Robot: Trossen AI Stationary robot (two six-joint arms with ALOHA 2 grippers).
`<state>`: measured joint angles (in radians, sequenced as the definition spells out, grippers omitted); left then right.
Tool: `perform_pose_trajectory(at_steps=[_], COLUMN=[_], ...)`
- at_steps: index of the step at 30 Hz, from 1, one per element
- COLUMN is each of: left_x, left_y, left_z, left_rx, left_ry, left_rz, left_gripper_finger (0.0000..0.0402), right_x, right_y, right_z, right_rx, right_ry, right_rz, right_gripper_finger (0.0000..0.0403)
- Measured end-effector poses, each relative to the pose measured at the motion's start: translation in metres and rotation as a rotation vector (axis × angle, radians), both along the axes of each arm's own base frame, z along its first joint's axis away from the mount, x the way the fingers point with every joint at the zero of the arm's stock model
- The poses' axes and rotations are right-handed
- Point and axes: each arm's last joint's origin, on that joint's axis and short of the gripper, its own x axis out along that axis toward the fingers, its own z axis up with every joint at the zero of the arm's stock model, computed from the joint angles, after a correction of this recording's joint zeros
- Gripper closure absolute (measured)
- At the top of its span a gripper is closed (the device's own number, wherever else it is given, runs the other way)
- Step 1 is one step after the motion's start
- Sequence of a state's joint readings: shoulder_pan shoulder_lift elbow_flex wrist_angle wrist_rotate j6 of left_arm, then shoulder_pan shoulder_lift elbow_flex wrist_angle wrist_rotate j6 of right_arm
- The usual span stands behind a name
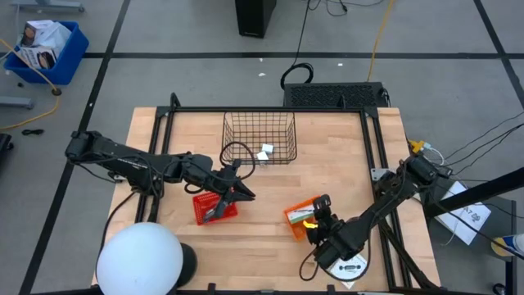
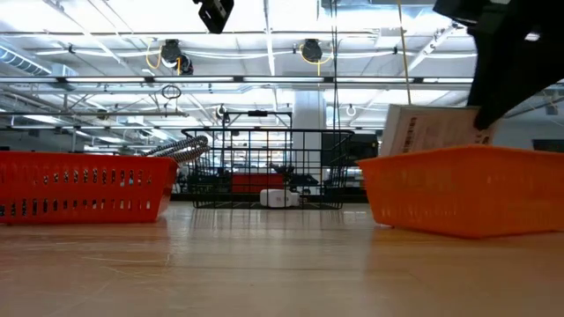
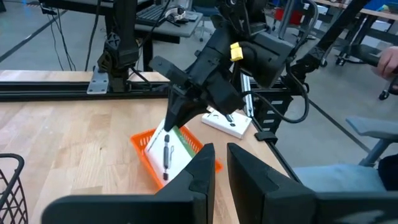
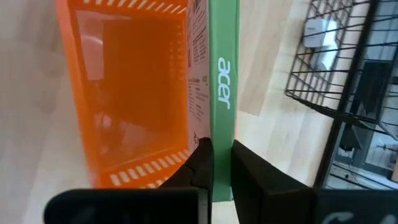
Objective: Pick and place items into bin
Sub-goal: Put the top card reader box into the orange basket
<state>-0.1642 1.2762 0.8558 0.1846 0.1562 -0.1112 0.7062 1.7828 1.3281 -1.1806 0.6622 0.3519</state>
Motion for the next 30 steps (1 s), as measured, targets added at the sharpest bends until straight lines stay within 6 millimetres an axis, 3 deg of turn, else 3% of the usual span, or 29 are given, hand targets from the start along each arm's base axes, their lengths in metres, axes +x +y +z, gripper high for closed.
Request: perform_pose_trajectory(at_steps=[4, 11, 15, 22, 30], left_x=[0.000, 0.000, 0.000, -0.001, -0.001], left_y=[0.000, -0.002, -0.002, -0.002, -0.002], left_z=[0.000, 0.000, 0.000, -0.001, -0.001], left_rx=[0.000, 0.001, 0.002, 0.020, 0.022], left_ry=[0.000, 0.000, 0.000, 0.005, 0.004], left_rz=[-0.002, -0.008, -0.008, -0.012, -0.012], left_gripper_finger=[0.0355, 0.0355, 0.0355, 0.0355, 0.0355], right_x=[0.006, 0.007, 0.002, 0.003, 0.010], right_y=[-0.006, -0.032, -0.043, -0.041, -0.035], right_z=[-0.002, -0.035, -0.044, -0.044, -0.022], right_rx=[-0.003, -0.043, -0.129, -0.097, -0.012], right_ry=[-0.022, -0.014, -0.006, 0.011, -0.035], right_rz=[-0.017, -0.052, -0.064, -0.058, -0.059], right_gripper_finger=[0.0381, 0.0381, 0.0378, 0.0335, 0.0252])
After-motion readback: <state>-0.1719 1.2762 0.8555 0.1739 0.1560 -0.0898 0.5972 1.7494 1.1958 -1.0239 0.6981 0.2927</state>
